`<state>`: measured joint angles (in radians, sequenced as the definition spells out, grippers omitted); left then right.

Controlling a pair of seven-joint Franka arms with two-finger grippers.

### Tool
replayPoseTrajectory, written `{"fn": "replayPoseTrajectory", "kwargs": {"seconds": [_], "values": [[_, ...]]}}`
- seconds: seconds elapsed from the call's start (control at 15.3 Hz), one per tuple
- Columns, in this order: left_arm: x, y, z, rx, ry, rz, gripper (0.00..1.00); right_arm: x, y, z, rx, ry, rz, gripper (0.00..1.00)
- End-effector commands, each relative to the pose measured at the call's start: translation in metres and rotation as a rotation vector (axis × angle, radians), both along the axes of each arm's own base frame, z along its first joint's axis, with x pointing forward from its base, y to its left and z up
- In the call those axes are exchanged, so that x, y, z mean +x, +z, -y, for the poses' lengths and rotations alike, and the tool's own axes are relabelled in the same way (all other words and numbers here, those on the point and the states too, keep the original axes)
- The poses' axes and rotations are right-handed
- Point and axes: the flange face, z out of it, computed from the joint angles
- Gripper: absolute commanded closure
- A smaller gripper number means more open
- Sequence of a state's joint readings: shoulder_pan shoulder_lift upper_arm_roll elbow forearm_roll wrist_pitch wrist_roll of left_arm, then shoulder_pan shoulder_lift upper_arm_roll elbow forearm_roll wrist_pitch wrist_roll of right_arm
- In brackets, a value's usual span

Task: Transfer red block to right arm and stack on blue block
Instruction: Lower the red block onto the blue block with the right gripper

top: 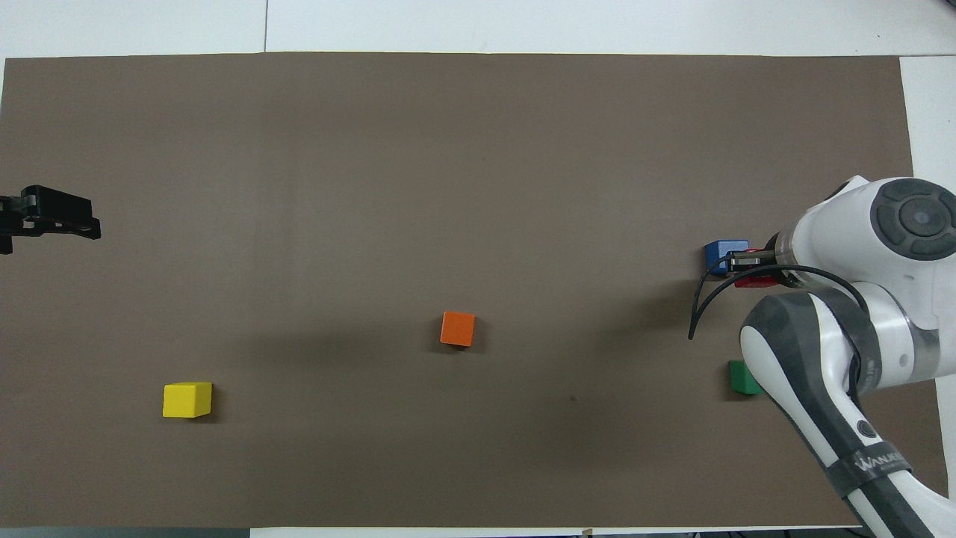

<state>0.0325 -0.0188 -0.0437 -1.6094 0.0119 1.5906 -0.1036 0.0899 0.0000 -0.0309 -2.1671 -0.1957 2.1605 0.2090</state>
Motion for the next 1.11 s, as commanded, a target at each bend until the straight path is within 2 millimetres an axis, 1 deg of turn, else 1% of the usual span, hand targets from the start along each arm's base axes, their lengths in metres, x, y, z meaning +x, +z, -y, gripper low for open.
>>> {"fn": "replayPoseTrajectory", "kwargs": {"seconds": [0.0,0.26,0.59,0.72,0.91,0.98,1.04], "values": [[-0.006,0.004,0.001,-0.014,-0.014,0.017,0.00,0.004,-0.018,0.008,-0.020,-0.009,0.034,1.00],[-0.006,0.003,0.003,-0.014,-0.017,0.013,0.00,0.014,-0.033,0.006,-0.008,0.005,0.071,1.00],[-0.007,0.004,0.002,-0.014,-0.008,0.010,0.00,0.019,-0.042,0.004,0.000,0.011,0.091,1.00],[-0.008,0.003,0.000,-0.013,-0.003,0.004,0.00,0.021,-0.042,0.004,0.005,0.014,0.110,1.00],[-0.010,0.002,0.001,-0.012,-0.006,-0.002,0.00,0.021,-0.043,0.014,0.009,-0.027,0.113,1.00],[-0.010,0.002,0.001,-0.012,-0.006,-0.002,0.00,0.021,-0.043,0.013,0.015,-0.033,0.113,1.00],[-0.010,0.003,0.001,-0.012,-0.006,0.000,0.00,0.021,-0.043,0.014,0.018,-0.045,0.113,0.86]]}}
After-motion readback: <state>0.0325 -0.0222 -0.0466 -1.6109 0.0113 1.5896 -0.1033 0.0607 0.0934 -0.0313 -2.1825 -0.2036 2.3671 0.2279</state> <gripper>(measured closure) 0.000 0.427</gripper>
